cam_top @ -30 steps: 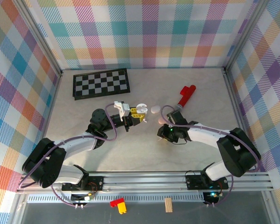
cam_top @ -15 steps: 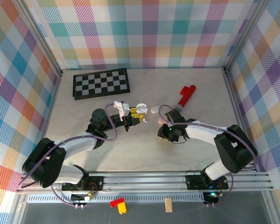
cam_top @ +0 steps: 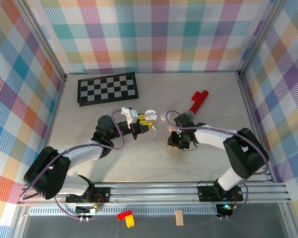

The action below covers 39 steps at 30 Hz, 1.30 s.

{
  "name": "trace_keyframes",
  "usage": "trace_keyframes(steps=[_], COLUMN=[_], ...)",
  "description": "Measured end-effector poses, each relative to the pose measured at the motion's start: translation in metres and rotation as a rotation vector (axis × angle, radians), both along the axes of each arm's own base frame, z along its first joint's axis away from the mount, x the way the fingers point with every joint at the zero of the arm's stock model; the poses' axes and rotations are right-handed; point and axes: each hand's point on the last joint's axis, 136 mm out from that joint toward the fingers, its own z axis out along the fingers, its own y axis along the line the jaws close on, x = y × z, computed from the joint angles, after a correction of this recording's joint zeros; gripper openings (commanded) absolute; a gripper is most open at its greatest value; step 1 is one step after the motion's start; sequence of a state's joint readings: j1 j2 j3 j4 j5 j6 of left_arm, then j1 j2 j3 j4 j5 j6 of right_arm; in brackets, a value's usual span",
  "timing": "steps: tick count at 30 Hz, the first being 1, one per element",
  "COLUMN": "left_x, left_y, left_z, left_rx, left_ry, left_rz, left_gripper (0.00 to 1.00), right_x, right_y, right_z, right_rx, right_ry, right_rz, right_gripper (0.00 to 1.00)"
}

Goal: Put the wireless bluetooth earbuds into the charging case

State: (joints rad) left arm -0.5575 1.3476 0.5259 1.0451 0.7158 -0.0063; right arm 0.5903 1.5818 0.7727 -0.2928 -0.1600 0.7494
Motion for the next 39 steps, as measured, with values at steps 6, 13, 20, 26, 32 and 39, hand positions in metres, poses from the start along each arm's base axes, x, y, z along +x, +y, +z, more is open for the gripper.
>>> trace_keyframes(steps=[6, 13, 20, 26, 32, 39], left_x=[0.0, 0.001, 0.003, 0.006, 0.01, 0.011], left_y=[0.0, 0.0, -0.002, -0.004, -0.006, -0.009], left_z=[-0.001, -0.002, -0.017, -0.032, -0.048, -0.058], left_rx=[0.001, 0.004, 0.05, 0.081, 0.106, 0.121], left_ry=[0.002, 0.003, 0.016, 0.046, 0.081, 0.103], left_rz=[0.0, 0.001, 0.006, 0.004, 0.003, -0.004], left_gripper=[0.0, 0.0, 0.0, 0.0, 0.0, 0.0], right_x=[0.0, -0.001, 0.009, 0.026, 0.033, 0.031], right_y=[0.001, 0.001, -0.007, -0.012, -0.011, 0.001], right_z=[0.0, 0.001, 0.02, 0.08, 0.147, 0.203], right_rx=[0.002, -0.001, -0.013, 0.025, 0.074, 0.135], right_ry=[0.004, 0.005, -0.113, -0.39, -0.66, -0.842], right_rz=[0.006, 0.008, 0.003, 0.047, 0.128, 0.251], right_gripper=[0.18, 0.17, 0.19, 0.18, 0.17, 0.17])
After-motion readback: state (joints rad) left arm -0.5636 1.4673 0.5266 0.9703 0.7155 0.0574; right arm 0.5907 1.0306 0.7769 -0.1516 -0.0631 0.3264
